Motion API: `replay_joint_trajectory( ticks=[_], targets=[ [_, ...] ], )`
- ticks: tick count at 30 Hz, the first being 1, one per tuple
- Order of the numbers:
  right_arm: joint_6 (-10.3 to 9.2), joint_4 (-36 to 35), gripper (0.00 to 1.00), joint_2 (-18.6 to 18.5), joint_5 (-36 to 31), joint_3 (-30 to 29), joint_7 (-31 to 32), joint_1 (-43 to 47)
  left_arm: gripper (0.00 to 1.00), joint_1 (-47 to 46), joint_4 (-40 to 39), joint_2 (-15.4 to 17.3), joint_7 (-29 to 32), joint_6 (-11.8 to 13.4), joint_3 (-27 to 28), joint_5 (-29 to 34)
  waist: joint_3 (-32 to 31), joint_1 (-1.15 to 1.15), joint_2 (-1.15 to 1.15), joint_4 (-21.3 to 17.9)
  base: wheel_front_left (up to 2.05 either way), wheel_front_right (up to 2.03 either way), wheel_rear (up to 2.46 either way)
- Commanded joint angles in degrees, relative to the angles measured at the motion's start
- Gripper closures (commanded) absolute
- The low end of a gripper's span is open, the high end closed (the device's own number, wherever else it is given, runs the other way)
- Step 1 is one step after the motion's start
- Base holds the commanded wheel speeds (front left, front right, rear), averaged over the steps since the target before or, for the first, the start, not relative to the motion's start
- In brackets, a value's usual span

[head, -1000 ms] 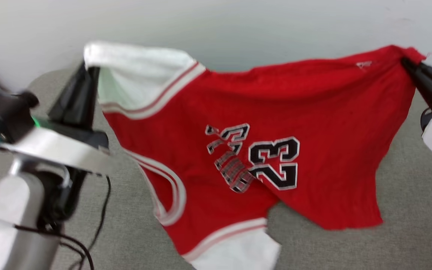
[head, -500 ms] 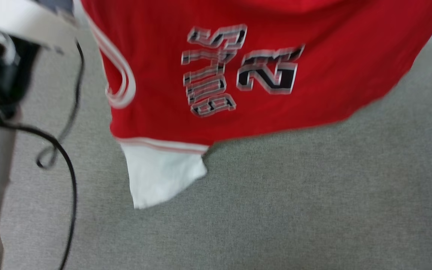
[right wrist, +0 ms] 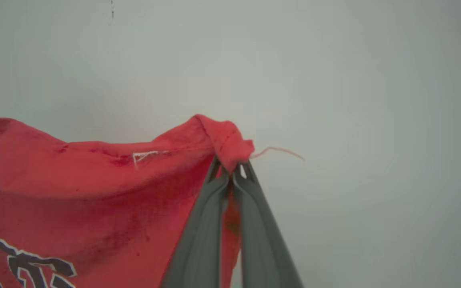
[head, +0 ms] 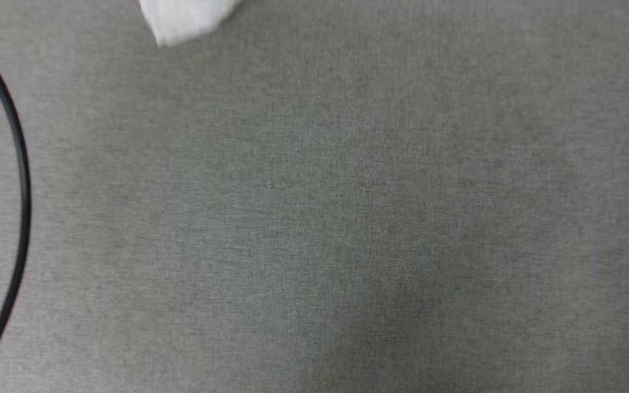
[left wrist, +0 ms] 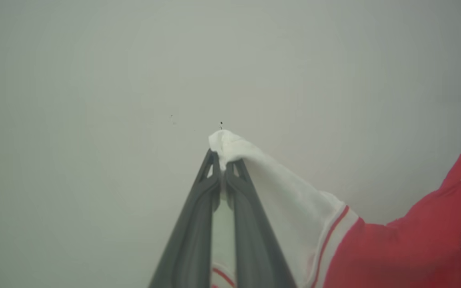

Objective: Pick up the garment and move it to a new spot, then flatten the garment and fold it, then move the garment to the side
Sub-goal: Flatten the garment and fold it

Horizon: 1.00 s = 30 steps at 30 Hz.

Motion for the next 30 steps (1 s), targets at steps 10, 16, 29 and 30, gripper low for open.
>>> replay_joint_trajectory(
  ticks=[10, 16, 29, 30],
  targets=[
    [-0.07, 14.89, 1.0, 1.26, -2.84, 4.48, -7.38, -16.58, 1.0, -13.2, 13.21, -2.36, -5.18, -1.3, -1.29, -0.3, 5.96, -0.02, 0.0, 0.46, 0.0, 0.0, 0.0],
    [-0.07, 21.4, 1.0, 0.83, -0.91, 8.5, -11.37, -16.67, 1.0, -10.16, 17.73, -2.42, -8.22, -1.62, -3.24, -1.48, 7.34, -0.02, 0.0, 1.0, 0.0, 0.0, 0.0],
    [-0.07, 24.43, 1.0, -0.74, 8.74, 19.48, -18.77, -1.82, 1.0, 9.51, 17.03, 0.66, -15.57, -1.74, -7.42, -5.54, 5.27, -0.02, 0.0, 0.0, 0.0, 0.0, 0.0],
    [-0.07, 23.94, 1.0, -1.01, 9.68, 20.39, -19.11, -0.21, 1.0, 11.69, 16.37, 1.05, -15.94, -1.74, -7.56, -5.92, 4.76, -0.02, 0.0, -0.09, 0.0, 0.0, 0.0]
  ],
)
